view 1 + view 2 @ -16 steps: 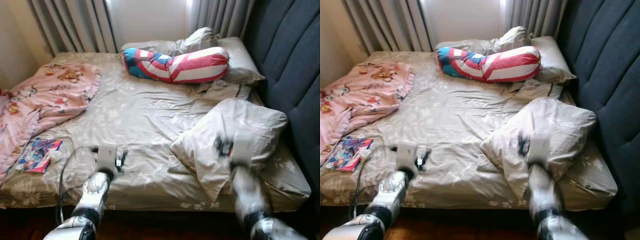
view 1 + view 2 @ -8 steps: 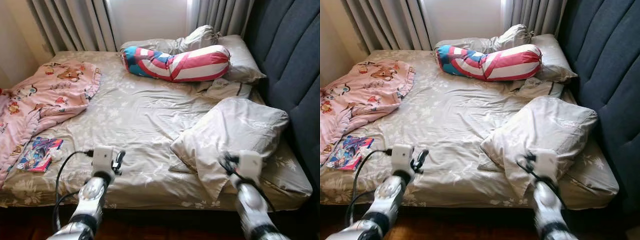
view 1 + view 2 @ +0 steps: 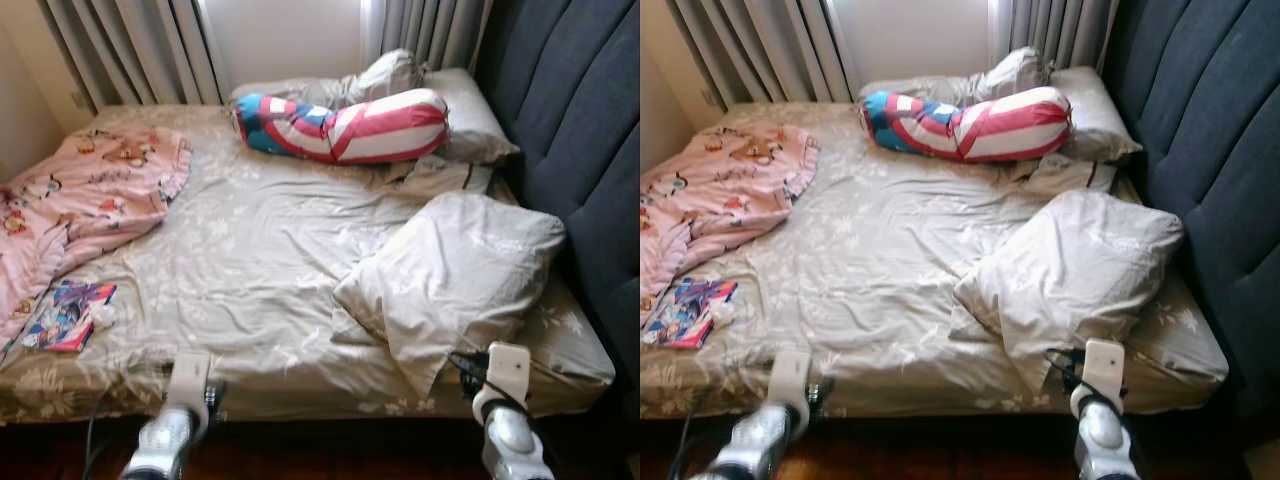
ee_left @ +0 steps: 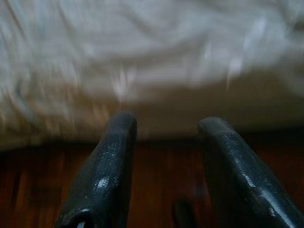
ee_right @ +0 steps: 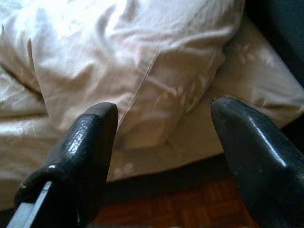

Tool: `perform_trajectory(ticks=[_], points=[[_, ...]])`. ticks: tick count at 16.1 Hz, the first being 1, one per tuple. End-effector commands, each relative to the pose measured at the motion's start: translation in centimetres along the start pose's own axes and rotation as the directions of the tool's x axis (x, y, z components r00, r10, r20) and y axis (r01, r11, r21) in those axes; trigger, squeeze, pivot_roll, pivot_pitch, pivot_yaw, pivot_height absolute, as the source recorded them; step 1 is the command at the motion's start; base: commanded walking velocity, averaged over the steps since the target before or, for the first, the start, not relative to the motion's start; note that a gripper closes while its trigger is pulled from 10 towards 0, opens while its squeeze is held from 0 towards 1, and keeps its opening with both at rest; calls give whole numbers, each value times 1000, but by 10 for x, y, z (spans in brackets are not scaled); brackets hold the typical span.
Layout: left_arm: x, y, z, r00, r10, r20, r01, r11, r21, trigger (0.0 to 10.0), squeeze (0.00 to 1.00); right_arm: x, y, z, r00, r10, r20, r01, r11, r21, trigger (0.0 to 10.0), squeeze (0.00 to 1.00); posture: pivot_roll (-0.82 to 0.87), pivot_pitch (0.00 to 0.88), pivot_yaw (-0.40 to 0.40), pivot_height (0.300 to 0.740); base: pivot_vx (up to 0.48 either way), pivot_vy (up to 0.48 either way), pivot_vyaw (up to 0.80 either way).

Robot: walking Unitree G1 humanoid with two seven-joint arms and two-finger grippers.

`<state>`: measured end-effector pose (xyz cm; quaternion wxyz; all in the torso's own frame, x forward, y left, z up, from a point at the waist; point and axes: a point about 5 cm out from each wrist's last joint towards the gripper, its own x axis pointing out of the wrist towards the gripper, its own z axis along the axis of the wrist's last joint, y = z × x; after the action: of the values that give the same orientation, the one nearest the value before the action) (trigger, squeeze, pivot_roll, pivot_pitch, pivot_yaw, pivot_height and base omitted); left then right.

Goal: Clean up the room

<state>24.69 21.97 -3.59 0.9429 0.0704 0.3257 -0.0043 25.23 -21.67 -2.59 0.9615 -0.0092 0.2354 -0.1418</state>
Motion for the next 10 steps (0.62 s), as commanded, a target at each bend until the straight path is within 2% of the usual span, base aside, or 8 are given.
perform_trajectory(ticks=[1, 3, 5, 9, 10], points=[[-3, 0, -15, 997, 0, -78, 1, 1000, 13, 10000, 0, -1, 2, -4, 1000, -3, -20, 3, 1000, 14, 10000, 0, -54, 0, 10, 740, 0, 0, 0], [-6, -1, -28, 985, 6, -171, 7, 997, 77, 10000, 0, -1, 6, -3, 1000, 12, -17, -11, 1000, 25, 10000, 0, -61, 0, 11, 740, 0, 0, 0], [-11, 1, -42, 971, 19, -238, -5, 998, 58, 10000, 0, -1, 5, -3, 1000, 15, -27, -14, 1000, 24, 10000, 0, -55, 0, 10, 740, 0, 0, 0], [-14, 4, -48, 966, 22, -259, -8, 999, 54, 10000, 0, 1, 2, -3, 999, 4, -45, -2, 999, 44, 10000, 0, -57, 0, 12, 740, 0, 0, 0], [-14, 3, -48, 965, 21, -261, -6, 998, 56, 10000, 0, 1, 0, -4, 999, -2, -54, 5, 999, 50, 10000, 0, -56, 0, 12, 740, 270, 0, 0]])
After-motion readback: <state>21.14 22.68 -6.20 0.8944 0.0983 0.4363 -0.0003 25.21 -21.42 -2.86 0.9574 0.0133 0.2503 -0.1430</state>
